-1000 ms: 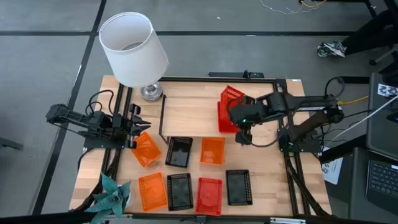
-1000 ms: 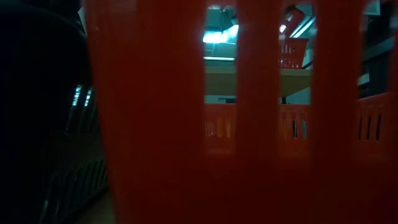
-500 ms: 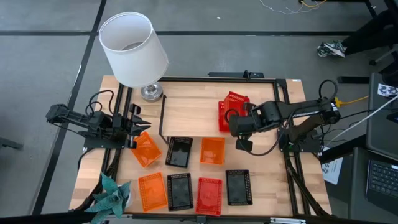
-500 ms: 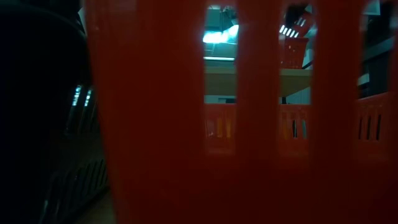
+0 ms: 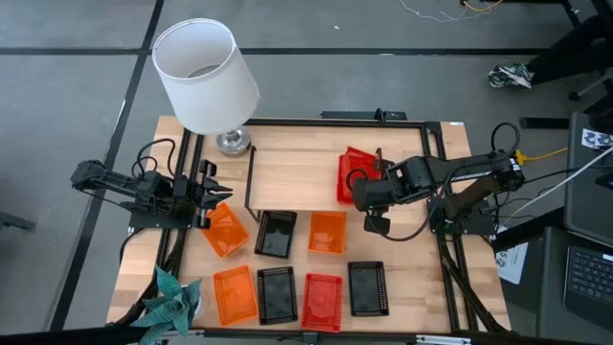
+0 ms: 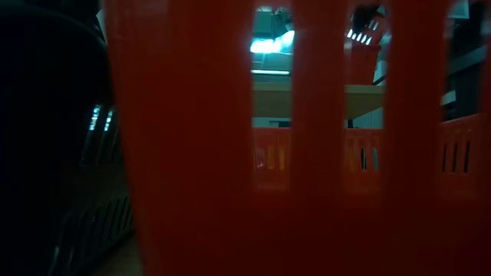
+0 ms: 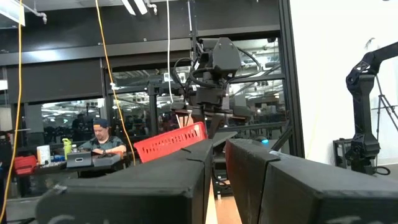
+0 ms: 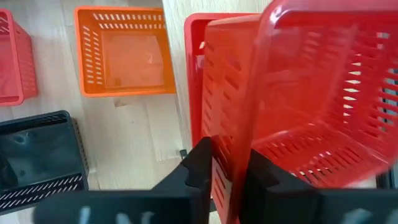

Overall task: Stack baskets on shelf by color
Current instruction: Stack the left red bin on top of the red bin on the shelf, then put the top left orange bin on the shelf

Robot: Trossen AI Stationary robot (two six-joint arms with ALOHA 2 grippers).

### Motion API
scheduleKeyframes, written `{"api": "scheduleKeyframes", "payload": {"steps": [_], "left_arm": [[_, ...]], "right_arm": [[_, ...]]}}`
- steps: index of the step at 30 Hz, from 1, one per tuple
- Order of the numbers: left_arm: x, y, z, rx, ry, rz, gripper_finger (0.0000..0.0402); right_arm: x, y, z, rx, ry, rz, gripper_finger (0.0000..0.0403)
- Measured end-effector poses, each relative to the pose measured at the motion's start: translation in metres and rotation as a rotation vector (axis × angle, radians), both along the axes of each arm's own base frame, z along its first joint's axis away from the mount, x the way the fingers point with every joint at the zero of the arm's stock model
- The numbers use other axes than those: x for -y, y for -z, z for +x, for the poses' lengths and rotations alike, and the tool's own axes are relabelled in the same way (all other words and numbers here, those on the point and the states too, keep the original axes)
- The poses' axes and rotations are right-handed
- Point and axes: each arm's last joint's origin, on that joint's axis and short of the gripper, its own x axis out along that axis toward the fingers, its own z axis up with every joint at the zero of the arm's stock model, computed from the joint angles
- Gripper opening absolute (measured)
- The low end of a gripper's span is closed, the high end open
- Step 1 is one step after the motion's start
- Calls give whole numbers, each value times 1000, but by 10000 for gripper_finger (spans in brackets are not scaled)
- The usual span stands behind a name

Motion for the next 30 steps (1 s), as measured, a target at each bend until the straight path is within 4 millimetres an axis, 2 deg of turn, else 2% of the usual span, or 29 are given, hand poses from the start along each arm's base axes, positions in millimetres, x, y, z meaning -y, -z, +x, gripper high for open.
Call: {"api": "scheduleKeyframes", "payload": {"steps": [7, 15, 19, 22, 25, 30], "left_arm": [[0, 0, 0, 0, 0, 0, 39], [0, 0, 0, 0, 0, 0, 39], [0, 0, 0, 0, 1, -1, 39], [0, 0, 0, 0, 0, -1, 39], [0, 0, 0, 0, 1, -1, 39], [0, 0, 0, 0, 0, -1, 39]], "right_arm": [[1, 0, 0, 6, 10, -12, 85], [0, 0, 1, 12, 11, -11, 87], [-5, -1, 3, 44, 52, 77, 88], [-17, -1, 0, 25, 84, 208, 86], [-38, 0, -4, 11, 59, 310, 86], [-80, -1, -19, 16, -3, 358, 86]]}}
